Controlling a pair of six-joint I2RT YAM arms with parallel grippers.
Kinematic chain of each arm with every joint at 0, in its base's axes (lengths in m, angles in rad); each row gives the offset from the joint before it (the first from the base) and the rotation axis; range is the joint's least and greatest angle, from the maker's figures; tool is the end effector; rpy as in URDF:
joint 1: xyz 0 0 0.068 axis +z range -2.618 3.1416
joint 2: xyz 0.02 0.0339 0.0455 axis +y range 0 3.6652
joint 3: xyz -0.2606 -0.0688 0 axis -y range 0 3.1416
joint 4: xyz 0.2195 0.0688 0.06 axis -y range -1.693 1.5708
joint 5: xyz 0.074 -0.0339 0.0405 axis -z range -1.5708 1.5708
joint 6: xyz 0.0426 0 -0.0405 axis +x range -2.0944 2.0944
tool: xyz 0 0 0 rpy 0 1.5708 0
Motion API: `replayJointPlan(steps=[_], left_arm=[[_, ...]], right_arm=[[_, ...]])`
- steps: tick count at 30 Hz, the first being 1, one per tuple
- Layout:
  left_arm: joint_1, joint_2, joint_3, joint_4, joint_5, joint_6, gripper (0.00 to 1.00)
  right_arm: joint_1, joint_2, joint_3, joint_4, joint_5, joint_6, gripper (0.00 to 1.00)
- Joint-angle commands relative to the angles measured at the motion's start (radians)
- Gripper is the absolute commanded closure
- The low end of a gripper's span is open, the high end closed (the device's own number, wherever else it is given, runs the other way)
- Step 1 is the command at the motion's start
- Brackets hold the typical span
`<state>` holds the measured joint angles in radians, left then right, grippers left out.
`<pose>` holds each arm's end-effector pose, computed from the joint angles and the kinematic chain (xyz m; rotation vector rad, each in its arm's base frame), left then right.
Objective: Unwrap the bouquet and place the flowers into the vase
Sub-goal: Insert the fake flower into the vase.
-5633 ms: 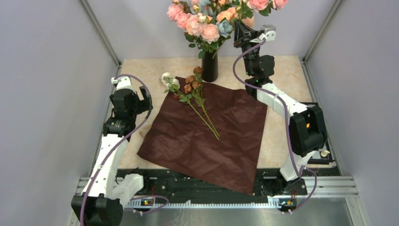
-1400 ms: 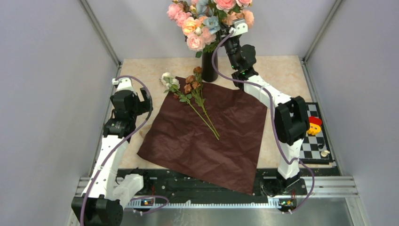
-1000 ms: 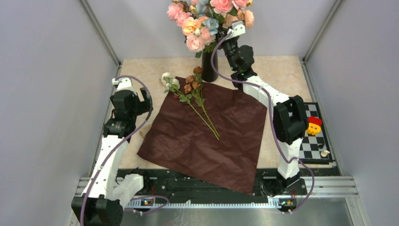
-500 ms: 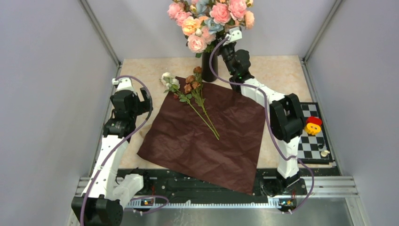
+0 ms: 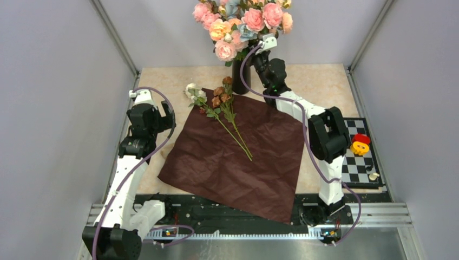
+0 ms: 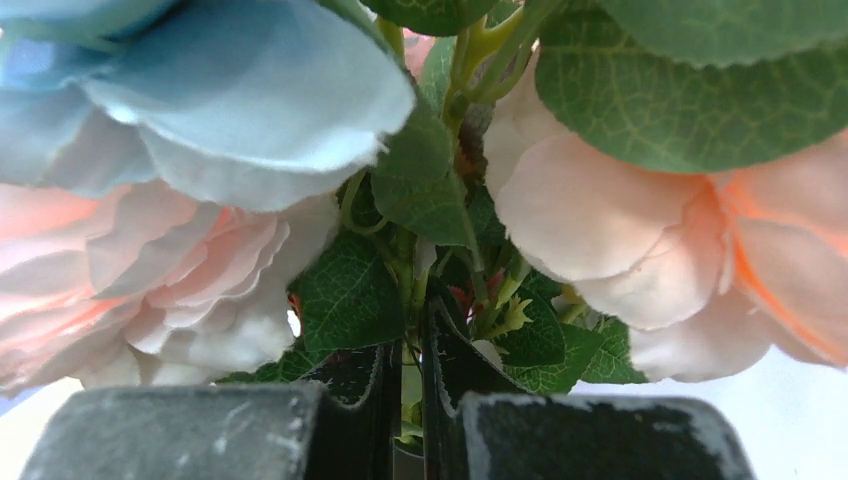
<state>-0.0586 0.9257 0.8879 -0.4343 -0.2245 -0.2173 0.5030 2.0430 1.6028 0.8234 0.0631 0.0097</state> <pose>0.1880 -0.0015 0.3209 -0.2999 2.0083 0.0556 0.4137 0.2246 0.3499 -0.2380 1.1744 0.4130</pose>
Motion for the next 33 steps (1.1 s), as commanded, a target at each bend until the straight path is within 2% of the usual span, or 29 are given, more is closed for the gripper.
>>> replayJointPlan(steps=[1, 8, 24, 33], left_arm=[[0.006, 0.002, -0.002, 0.025, 0.011, -0.001, 0.01], [0.006, 0.004, -0.001, 0.023, 0.013, -0.002, 0.01], [0.006, 0.004, -0.001, 0.025, 0.022, -0.005, 0.01], [0.006, 0.005, -0.001, 0.023, 0.026, -0.007, 0.01]], right_arm=[[0.008, 0.036, -0.020, -0.052, -0.018, 0.018, 1.00], [0.008, 0.039, -0.017, -0.060, -0.018, 0.017, 1.00], [0.008, 0.003, -0.066, -0.040, -0.016, 0.017, 0.71], [0.008, -0.073, -0.182, -0.003, -0.007, 0.017, 0.48]])
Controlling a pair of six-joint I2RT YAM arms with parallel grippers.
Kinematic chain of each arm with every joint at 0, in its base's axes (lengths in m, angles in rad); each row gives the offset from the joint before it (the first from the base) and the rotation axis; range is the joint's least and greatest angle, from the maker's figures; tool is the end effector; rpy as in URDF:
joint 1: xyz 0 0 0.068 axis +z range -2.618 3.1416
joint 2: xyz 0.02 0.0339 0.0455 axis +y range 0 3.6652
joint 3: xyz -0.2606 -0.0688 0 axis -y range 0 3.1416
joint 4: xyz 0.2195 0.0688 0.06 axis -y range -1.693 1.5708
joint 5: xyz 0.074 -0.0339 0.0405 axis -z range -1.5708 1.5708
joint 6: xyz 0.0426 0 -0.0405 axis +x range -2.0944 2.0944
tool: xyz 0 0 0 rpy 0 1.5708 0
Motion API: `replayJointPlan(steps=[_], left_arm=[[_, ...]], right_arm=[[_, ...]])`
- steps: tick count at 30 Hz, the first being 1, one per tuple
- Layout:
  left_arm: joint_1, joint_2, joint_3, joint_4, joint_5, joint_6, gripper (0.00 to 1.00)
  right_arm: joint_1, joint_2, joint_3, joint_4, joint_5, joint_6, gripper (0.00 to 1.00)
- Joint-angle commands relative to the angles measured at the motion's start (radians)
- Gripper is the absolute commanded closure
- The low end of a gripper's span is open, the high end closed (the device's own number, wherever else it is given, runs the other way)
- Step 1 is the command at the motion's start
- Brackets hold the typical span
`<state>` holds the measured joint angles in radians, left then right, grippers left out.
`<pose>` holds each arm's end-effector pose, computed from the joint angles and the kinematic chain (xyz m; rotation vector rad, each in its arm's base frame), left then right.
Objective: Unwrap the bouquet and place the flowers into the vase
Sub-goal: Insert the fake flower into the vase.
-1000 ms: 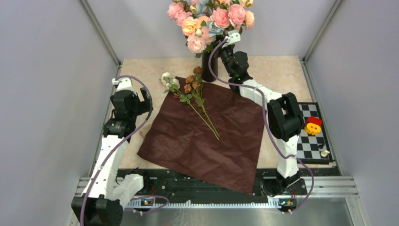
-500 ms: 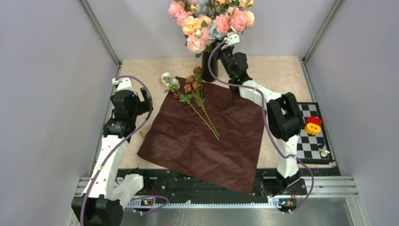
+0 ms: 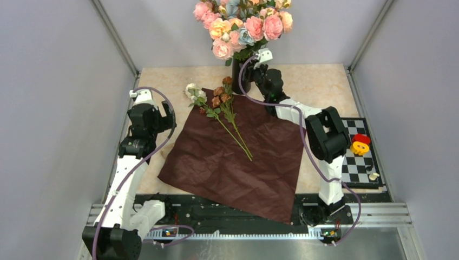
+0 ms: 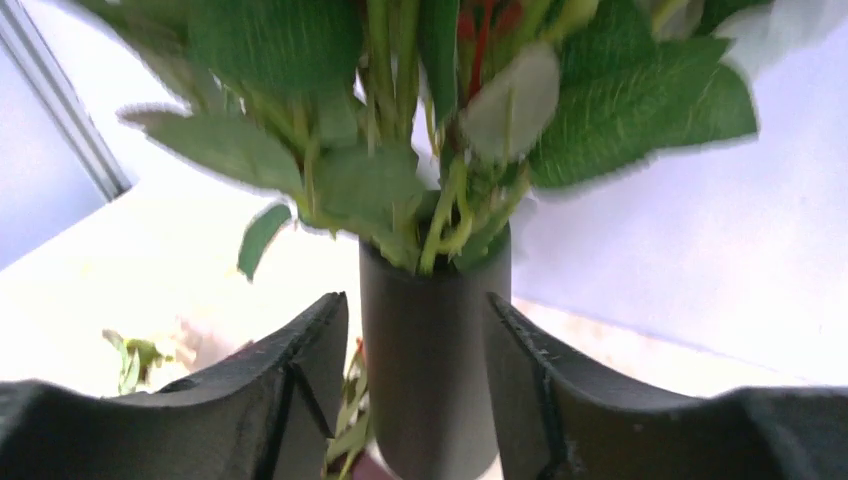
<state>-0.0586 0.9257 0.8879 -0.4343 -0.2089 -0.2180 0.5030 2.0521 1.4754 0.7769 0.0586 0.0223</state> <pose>0.1881 -0.0022 0.3208 -0.2912 2.0111 0.0394 0.4144 0.2251 0.2983 -0.2807 1.3535 0.3997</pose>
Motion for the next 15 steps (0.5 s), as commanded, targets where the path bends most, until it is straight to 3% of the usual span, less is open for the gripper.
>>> replayJointPlan(steps=[1, 7, 11, 15], left_arm=[[0.006, 0.005, -0.002, 0.022, 0.011, -0.006, 0.01], [0.006, 0.009, 0.008, 0.025, 0.082, -0.038, 0.01], [0.004, 0.012, -0.013, 0.057, 0.173, -0.154, 0.01], [0.000, 0.032, -0.042, 0.072, 0.286, -0.300, 0.01]], right_arm=[[0.008, -0.101, -0.080, 0.051, 0.001, 0.006, 0.46], [0.008, -0.259, -0.270, 0.068, 0.022, 0.038, 0.35], [0.008, -0.378, -0.398, 0.046, 0.022, 0.064, 0.33], [0.007, -0.516, -0.478, -0.089, 0.029, 0.107, 0.29]])
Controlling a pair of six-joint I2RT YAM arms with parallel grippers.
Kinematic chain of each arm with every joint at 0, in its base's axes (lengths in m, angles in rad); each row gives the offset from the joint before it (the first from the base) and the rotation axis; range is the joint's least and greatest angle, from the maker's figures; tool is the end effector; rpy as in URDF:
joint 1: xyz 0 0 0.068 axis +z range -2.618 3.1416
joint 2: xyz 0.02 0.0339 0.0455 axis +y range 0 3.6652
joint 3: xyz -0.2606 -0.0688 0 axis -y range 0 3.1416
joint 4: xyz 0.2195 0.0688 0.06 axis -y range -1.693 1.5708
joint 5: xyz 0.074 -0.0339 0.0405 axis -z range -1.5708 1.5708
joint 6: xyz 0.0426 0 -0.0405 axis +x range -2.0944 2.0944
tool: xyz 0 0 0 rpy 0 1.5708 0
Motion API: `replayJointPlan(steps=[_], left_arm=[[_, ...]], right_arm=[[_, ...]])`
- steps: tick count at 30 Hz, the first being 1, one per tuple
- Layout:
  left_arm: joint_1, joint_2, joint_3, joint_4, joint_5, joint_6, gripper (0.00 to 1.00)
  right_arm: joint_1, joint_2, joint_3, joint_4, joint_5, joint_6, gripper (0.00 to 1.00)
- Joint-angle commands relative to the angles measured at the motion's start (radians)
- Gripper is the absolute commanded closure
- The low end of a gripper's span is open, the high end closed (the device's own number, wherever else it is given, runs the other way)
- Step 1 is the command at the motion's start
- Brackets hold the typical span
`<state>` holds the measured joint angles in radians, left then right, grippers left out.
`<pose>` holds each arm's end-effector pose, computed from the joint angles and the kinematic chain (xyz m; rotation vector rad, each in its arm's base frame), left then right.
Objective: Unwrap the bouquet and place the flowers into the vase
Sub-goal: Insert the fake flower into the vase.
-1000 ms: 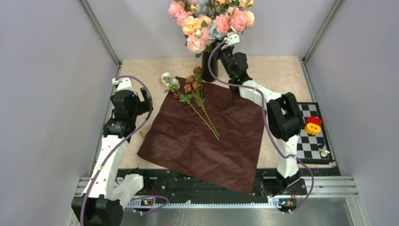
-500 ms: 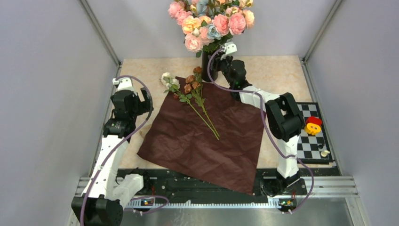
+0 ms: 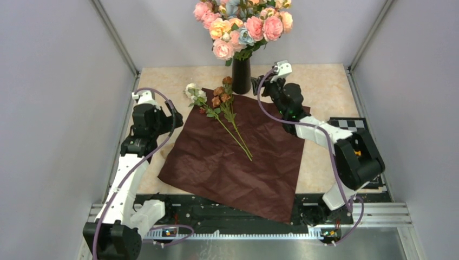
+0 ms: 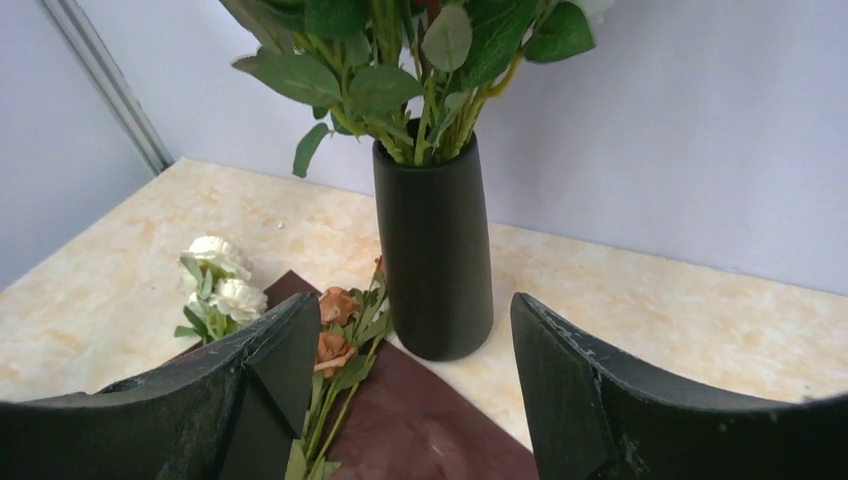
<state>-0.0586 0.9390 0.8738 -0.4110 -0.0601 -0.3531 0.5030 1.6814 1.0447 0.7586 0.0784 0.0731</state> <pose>0.1924 -0.0087 0.3160 -0.3381 2.0236 -0.1952 0.3315 0.1786 0.3044 -0.2484 1.4413 0.4141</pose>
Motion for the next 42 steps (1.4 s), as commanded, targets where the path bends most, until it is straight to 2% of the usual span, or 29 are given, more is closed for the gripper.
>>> replayJointPlan(steps=[1, 7, 12, 14, 19, 24, 27, 33, 42], left_arm=[[-0.002, 0.025, -0.034, 0.051, 0.165, -0.201, 0.01], [-0.069, 0.042, -0.151, 0.196, 0.248, -0.410, 0.01], [-0.210, 0.100, -0.230, 0.346, 0.156, -0.533, 0.01], [-0.275, 0.157, -0.228, 0.391, 0.133, -0.562, 0.01], [-0.322, 0.328, -0.209, 0.542, 0.145, -0.621, 0.03], [-0.325, 0.494, -0.158, 0.650, 0.157, -0.646, 0.13], [-0.325, 0.574, -0.111, 0.670, 0.162, -0.642, 0.18], [-0.323, 0.696, -0.033, 0.690, 0.159, -0.621, 0.24], [-0.321, 0.810, 0.053, 0.655, 0.153, -0.603, 0.35]], right_arm=[[0.006, -0.176, -0.054, -0.121, 0.000, 0.071, 0.28], [0.005, -0.334, -0.063, -0.438, -0.075, 0.151, 0.29], [0.004, -0.438, -0.122, -0.581, -0.121, 0.219, 0.31], [0.003, -0.488, -0.161, -0.604, -0.112, 0.242, 0.32], [0.003, -0.571, -0.234, -0.646, -0.100, 0.289, 0.35], [0.004, -0.628, -0.271, -0.666, -0.114, 0.307, 0.37], [0.003, -0.645, -0.279, -0.670, -0.108, 0.309, 0.38], [0.003, -0.645, -0.278, -0.664, -0.119, 0.314, 0.39], [0.003, -0.626, -0.275, -0.658, -0.145, 0.319, 0.42]])
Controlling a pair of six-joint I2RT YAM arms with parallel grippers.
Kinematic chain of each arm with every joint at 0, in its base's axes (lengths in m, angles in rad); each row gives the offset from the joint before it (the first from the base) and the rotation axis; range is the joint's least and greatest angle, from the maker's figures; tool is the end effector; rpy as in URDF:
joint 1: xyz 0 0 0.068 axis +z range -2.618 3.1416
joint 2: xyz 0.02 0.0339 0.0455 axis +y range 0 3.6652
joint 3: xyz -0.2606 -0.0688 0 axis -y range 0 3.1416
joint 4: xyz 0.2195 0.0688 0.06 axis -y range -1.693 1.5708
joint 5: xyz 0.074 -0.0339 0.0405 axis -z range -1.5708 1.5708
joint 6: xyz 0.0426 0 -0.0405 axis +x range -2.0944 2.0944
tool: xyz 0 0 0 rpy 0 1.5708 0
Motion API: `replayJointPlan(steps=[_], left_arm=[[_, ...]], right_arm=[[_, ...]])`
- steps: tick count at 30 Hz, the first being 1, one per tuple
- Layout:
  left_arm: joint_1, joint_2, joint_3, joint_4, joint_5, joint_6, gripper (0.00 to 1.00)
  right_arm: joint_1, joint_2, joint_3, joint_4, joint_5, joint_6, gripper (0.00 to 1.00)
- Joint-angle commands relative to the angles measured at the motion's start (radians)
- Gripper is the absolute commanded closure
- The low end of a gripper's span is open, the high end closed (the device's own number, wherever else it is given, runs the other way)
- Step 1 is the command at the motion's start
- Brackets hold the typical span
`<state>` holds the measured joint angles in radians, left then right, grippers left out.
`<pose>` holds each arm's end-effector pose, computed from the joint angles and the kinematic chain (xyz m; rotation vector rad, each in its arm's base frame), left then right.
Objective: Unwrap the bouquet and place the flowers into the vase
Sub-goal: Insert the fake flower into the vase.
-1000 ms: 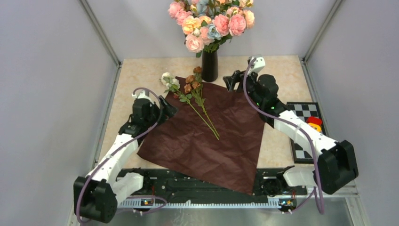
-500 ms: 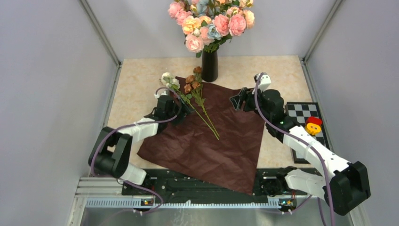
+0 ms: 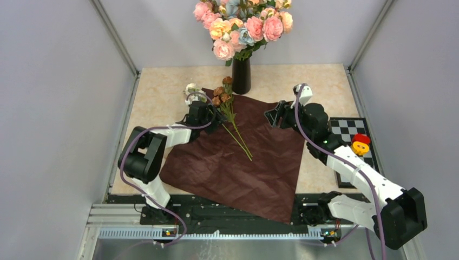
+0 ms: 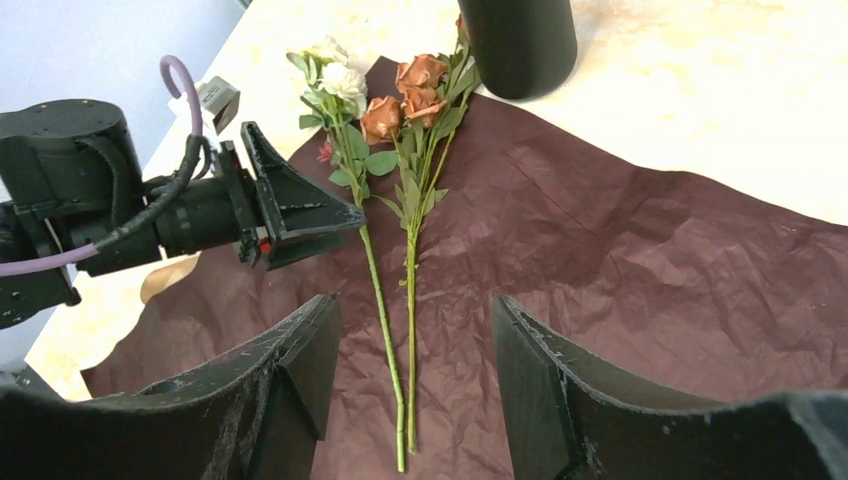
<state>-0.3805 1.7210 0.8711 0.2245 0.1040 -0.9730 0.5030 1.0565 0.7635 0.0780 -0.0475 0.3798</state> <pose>0.3171 -0.1316 0.1778 -0.6211 2.2473 -0.8410 0.2033 0.1142 0.3096 -0.1481 1.8305 0.6710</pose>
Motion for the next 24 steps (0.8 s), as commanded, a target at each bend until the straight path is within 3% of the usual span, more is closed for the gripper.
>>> replayJointPlan(steps=[1, 12, 24], left_arm=[[0.000, 0.037, 0.067, 0.009, -0.012, 0.021, 0.36], [0.011, 0.124, 0.134, -0.049, -0.014, 0.014, 0.44], [0.022, 0.189, 0.166, -0.085, -0.042, 0.027, 0.63]], right_arm=[[0.003, 0.001, 0.007, 0.023, -0.020, 0.011, 0.42], [0.003, 0.009, 0.007, 0.035, -0.038, 0.015, 0.44], [0.003, 0.010, 0.011, 0.031, -0.040, 0.005, 0.45]])
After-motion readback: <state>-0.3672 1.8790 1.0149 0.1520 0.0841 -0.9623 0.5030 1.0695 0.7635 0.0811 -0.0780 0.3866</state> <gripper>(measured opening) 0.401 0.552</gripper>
